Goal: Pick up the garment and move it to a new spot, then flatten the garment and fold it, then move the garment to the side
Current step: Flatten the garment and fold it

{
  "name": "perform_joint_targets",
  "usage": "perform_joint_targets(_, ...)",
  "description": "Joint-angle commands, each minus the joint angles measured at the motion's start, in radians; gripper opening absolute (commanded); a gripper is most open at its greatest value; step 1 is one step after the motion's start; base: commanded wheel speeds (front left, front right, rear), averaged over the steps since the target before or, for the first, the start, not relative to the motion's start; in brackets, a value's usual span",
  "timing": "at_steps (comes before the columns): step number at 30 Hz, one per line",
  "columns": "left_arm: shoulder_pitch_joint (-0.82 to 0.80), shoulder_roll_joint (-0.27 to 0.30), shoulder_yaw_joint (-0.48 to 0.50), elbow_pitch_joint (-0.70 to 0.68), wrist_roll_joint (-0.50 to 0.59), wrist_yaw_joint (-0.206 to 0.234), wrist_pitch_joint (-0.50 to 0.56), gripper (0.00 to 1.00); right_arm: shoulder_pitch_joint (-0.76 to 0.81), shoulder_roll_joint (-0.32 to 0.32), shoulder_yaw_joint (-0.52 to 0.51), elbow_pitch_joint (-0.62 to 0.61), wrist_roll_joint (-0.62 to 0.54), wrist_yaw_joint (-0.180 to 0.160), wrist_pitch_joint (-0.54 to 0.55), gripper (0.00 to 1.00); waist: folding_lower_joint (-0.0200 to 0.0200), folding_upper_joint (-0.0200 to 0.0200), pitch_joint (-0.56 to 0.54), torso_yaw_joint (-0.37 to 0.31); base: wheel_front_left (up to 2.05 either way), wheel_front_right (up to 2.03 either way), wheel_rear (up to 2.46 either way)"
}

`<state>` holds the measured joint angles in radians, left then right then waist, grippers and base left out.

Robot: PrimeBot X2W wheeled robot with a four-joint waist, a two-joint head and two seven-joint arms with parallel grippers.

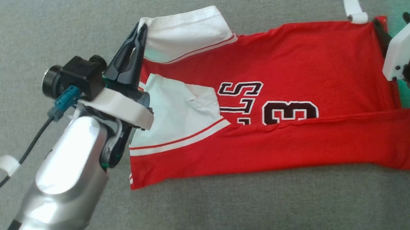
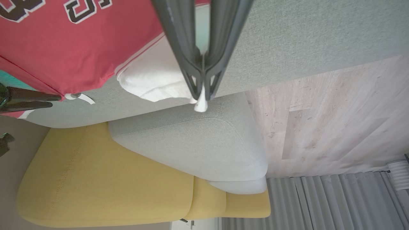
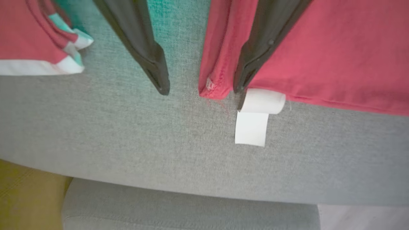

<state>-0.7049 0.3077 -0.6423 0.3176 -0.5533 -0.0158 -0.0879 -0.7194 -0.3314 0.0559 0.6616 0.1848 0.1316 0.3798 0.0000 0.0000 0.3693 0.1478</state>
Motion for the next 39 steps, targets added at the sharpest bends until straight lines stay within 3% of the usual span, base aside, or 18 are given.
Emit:
perform_joint_targets(1, -0.017, 0.023, 0.029, -0.042, 0.009, 0.013, 0.004, 0.00, -0.036, -0.015, 0.031, 0.006, 0.008, -0.001, -0.007, 1.00, 0.0000, 0.0000, 0.010, 0.009, 0.00, 0.00, 0.00)
perform_joint_targets(6, -0.024, 0.017, 0.021, -0.060, 0.010, 0.021, 0.014, 0.00, -0.067, -0.032, 0.083, 0.101, 0.020, -0.001, -0.020, 0.98, 0.0000, 0.0000, 0.023, 0.016, 0.00, 0.00, 0.00)
perform_joint_targets(9, -0.034, 0.019, 0.023, -0.062, 0.010, 0.025, 0.019, 0.00, -0.087, -0.039, 0.116, 0.138, 0.035, -0.001, -0.037, 0.00, 0.0000, 0.0000, 0.027, 0.016, 0.00, 0.00, 0.00)
perform_joint_targets(18, -0.084, 0.048, 0.058, -0.033, 0.001, 0.034, 0.024, 0.00, -0.174, -0.052, 0.182, 0.166, 0.113, -0.001, -0.126, 0.00, 0.0000, 0.0000, 0.021, -0.019, 0.00, 0.00, 0.00)
perform_joint_targets(26, -0.278, 0.086, 0.102, 0.111, 0.026, 0.022, 0.020, 0.00, -0.282, -0.051, 0.200, 0.109, 0.277, -0.001, -0.218, 0.00, 0.0000, 0.0000, 0.052, -0.068, 0.00, 0.00, 0.00)
perform_joint_targets(39, -0.552, 0.027, 0.132, 0.416, 0.084, 0.018, -0.154, 0.00, -0.398, -0.017, 0.208, 0.125, 0.404, -0.001, -0.417, 0.00, 0.0000, 0.0000, 0.097, -0.108, 0.00, 0.00, 0.00)
